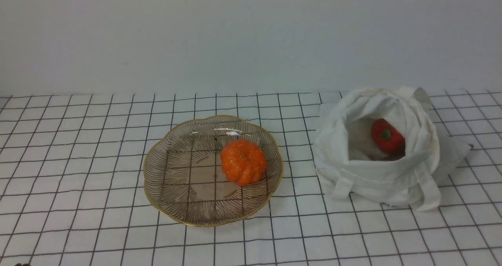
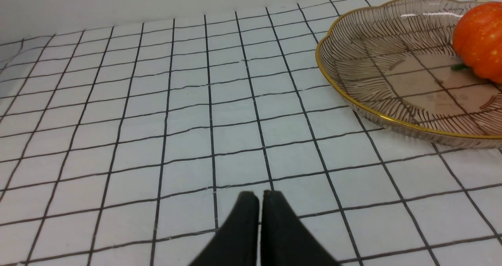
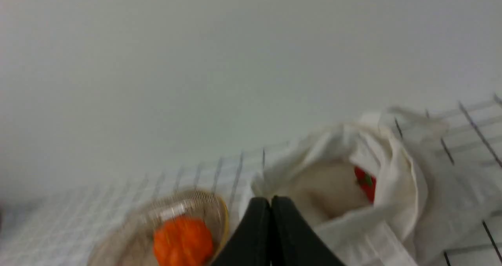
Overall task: Take vegetables from bag on white checkered tablecloth place on plate.
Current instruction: 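Reach into the cloth bag and grasp a vegetable inside it with the right gripper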
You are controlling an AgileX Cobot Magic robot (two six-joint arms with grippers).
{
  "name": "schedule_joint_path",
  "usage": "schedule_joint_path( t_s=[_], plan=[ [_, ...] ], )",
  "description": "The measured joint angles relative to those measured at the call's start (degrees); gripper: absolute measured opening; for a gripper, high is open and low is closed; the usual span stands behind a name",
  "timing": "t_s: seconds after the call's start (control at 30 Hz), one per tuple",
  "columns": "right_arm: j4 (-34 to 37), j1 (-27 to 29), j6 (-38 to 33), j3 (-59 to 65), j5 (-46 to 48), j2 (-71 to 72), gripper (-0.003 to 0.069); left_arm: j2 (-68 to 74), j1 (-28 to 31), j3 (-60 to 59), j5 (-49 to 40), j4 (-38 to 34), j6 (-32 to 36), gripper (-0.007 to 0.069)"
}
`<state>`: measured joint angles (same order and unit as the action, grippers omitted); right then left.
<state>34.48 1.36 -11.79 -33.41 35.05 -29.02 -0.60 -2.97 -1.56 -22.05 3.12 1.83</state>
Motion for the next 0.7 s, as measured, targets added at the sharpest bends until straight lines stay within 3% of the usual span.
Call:
schedule_joint_path(
  t_s=[0.13, 0.37, 0.57, 0.7],
  plan=[
    [-1.23, -0.06, -6.31, -11.46, 9.46, -21.51, -0.0013, 0.0, 0.0, 0.0, 0.0, 0.0, 0.0, -0.0008],
    [-3.09, -4.62, -12.78, -24.02, 10.75, -42.64, -0.0011, 0.0, 0.0, 0.0, 0.0, 0.0, 0.0, -0.0008],
    [-10.73, -9.93, -8.62, -36.24, 13.22, -61.25, 0.0026, 0.0, 0.0, 0.0, 0.0, 0.0, 0.0, -0.0008],
    [-18.79, -12.0, -3.21, -44.38, 17.36, -72.57, 0.0122, 0.0, 0.0, 0.0, 0.0, 0.0, 0.0, -0.0008]
  ],
)
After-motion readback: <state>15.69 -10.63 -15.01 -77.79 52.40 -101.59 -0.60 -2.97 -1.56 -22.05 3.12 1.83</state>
